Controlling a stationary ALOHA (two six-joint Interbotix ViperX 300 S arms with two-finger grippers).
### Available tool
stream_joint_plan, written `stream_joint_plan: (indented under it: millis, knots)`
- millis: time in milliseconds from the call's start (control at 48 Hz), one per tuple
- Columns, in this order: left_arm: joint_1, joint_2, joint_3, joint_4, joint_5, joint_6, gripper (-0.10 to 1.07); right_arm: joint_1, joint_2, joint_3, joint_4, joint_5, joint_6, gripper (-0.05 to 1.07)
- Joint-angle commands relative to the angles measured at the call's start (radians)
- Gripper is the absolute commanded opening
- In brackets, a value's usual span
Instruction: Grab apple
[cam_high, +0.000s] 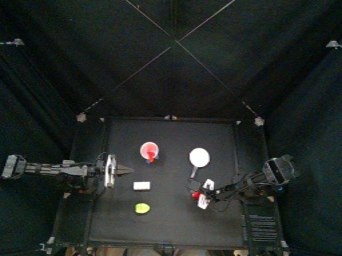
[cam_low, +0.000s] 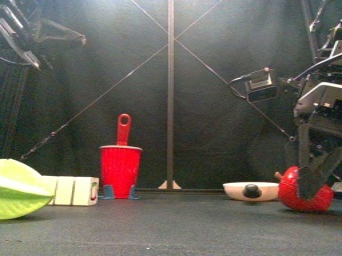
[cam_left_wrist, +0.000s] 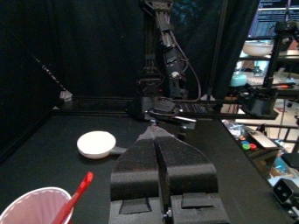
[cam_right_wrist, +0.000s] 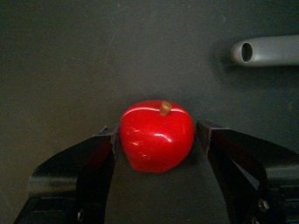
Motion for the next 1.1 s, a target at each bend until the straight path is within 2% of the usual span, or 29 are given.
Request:
stream_joint_plan:
  millis: [0, 229, 458, 833, 1083]
  knots:
    - [0.003, 0.006, -0.012, 0.002, -0.009, -0.002, -0.03, -0.008, -0.012, -0.015, -0.002, -0.009, -0.005, 0.96]
    - [0.003, 0.006, -0.012, 0.002, -0.009, 0.002, -0.03, -0.009, -0.012, -0.017, 0.003, -0.023, -0.002, 0.84]
    - [0.032, 0.006, -0.015, 0.002, -0.009, 0.002, -0.03, -0.008, -0.023, -0.04, 0.029, -0.017, -0.006, 0.71]
    - [0.035, 0.006, -0.014, 0.002, -0.009, 0.0, -0.03, -0.003, -0.081, -0.057, 0.017, 0.012, -0.011, 0.7]
    - [0.035, 0.006, -0.012, 0.0, -0.009, -0.003, -0.03, -0.008, -0.089, -0.054, 0.003, 0.014, -0.009, 0.7]
